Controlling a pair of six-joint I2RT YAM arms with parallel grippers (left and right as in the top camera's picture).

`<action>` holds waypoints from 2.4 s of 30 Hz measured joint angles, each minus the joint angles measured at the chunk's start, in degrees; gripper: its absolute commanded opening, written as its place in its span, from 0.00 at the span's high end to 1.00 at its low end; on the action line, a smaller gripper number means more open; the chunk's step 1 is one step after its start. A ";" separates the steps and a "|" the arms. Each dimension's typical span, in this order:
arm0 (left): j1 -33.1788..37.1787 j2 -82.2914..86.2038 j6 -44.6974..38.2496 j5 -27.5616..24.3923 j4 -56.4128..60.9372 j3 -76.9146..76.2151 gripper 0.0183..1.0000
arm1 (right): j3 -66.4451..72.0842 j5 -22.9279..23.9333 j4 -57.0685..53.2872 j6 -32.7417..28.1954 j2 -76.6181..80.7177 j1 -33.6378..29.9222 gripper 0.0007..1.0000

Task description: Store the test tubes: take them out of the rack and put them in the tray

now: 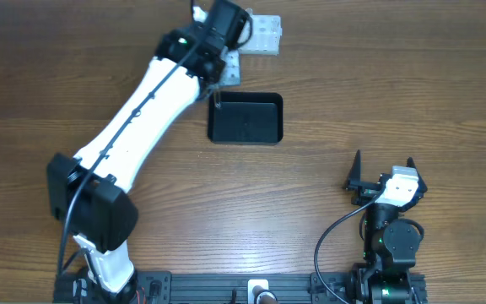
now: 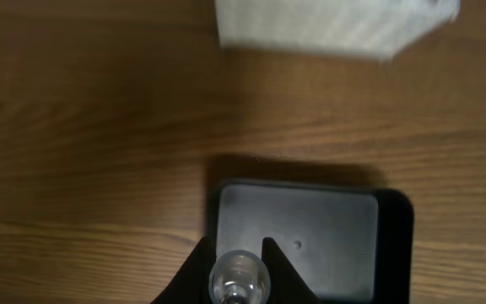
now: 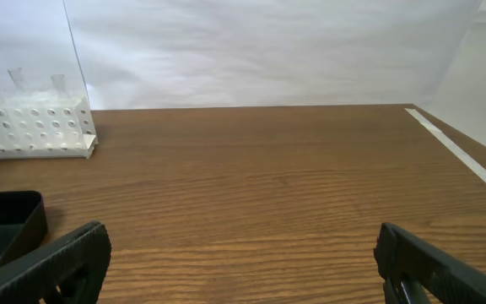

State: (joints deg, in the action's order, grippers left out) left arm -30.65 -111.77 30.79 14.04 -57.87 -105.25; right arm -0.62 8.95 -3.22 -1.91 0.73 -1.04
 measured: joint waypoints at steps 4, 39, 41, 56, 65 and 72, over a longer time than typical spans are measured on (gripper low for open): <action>-0.39 -2.45 0.59 0.68 0.37 0.04 0.92 | 0.00 -0.02 0.00 0.04 0.00 0.00 0.01; -0.07 -14.01 2.10 -0.52 1.57 0.07 0.68 | 0.00 0.00 0.00 0.00 0.00 0.00 0.01; 0.13 -13.55 2.10 -0.35 3.48 0.00 0.67 | 0.00 -0.02 0.00 0.02 0.00 0.00 0.01; -0.48 -12.48 -1.88 8.55 19.63 -12.79 0.39 | 0.00 -0.02 0.00 0.04 0.00 0.00 0.01; 0.37 -22.95 -5.25 8.98 25.90 -18.99 0.36 | 0.00 0.00 0.00 0.04 0.00 0.00 0.01; 1.88 -27.50 -6.60 8.94 29.09 -19.58 0.37 | 0.00 -0.02 0.00 0.02 0.00 0.00 0.01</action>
State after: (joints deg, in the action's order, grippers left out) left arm -28.77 -139.26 24.18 22.98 -28.77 -124.84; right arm -0.62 8.93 -3.22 -1.89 0.73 -1.04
